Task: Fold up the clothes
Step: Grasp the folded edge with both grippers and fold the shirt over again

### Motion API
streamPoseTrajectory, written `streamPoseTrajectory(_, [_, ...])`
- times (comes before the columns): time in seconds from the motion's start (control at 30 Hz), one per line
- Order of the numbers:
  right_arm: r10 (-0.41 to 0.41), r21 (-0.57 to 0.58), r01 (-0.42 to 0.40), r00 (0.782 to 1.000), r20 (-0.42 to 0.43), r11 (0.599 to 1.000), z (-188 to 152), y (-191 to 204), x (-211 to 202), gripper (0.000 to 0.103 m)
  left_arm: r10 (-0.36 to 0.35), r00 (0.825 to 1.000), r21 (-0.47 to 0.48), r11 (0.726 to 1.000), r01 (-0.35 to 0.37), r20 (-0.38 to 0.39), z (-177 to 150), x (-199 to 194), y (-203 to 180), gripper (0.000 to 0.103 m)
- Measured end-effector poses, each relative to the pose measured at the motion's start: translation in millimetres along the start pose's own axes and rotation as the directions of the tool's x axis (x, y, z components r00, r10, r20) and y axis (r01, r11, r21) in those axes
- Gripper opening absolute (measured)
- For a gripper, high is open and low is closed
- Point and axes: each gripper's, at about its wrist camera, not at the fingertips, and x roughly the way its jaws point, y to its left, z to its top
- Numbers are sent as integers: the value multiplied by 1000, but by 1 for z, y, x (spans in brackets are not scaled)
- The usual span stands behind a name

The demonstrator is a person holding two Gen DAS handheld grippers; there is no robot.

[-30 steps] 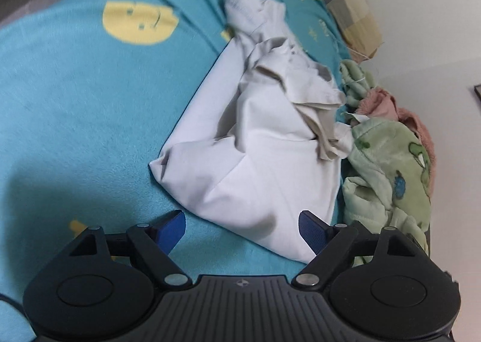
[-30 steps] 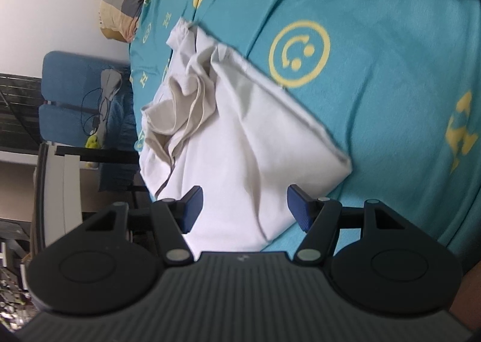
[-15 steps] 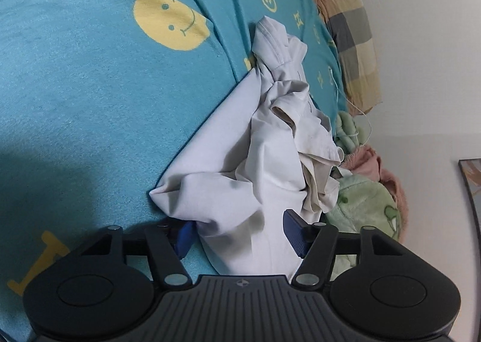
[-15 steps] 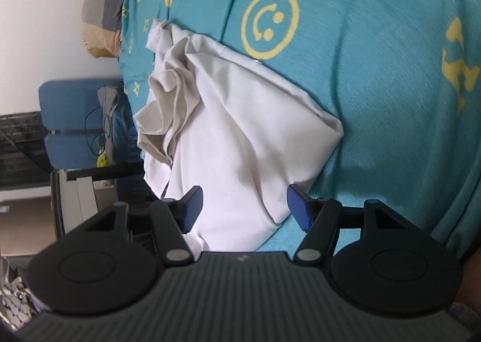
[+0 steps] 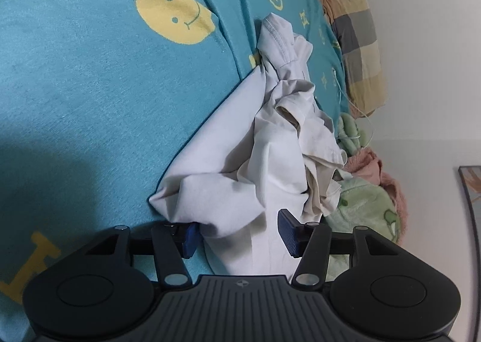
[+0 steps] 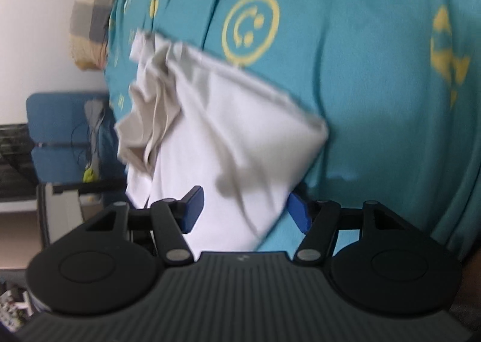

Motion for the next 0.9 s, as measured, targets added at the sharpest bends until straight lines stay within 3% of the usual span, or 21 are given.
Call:
streamPoseTrajectory(0.07, [-25, -23, 26, 999, 39, 999, 3, 3, 0, 49, 2, 1000, -7, 1000, -1, 8, 0, 0, 1, 39])
streamPoseTrajectory(0.1, [-38, -32, 39, 998, 57, 999, 3, 4, -1, 42, 3, 1000, 4, 1000, -3, 11, 0, 0, 1, 25])
streamPoseTrajectory(0.13, [-49, -41, 53, 996, 74, 998, 4, 5, -2, 23, 2, 1000, 12, 1000, -2, 14, 0, 0, 1, 17])
streamPoseTrajectory(0.17, [-51, -48, 55, 995, 84, 997, 4, 5, -3, 14, -4, 1000, 15, 1000, 4, 16, 1, 0, 1, 17])
streamPoseTrajectory(0.23, [-37, -68, 44, 994, 99, 997, 4, 7, -5, 11, -14, 1000, 26, 1000, 13, 24, 0, -5, -3, 10])
streamPoseTrajectory(0.33, [33, -144, -15, 992, 123, 989, 2, 24, -18, 10, -36, 998, 63, 997, 33, 58, -7, -26, -19, 7])
streamPoseTrajectory(0.57, [136, -241, -106, 984, 113, 965, -25, 44, -90, 9, -89, 983, 185, 981, 58, 160, -50, -114, -79, 6])
streamPoseTrajectory(0.8, [186, -330, -141, 976, 110, 933, -68, 36, -177, 9, -83, 983, 195, 979, 51, 162, -117, -193, -90, 6])
streamPoseTrajectory(0.9, [202, -311, -163, 974, 98, 936, -72, 28, -191, 9, -71, 985, 190, 981, 40, 158, -123, -207, -90, 7])
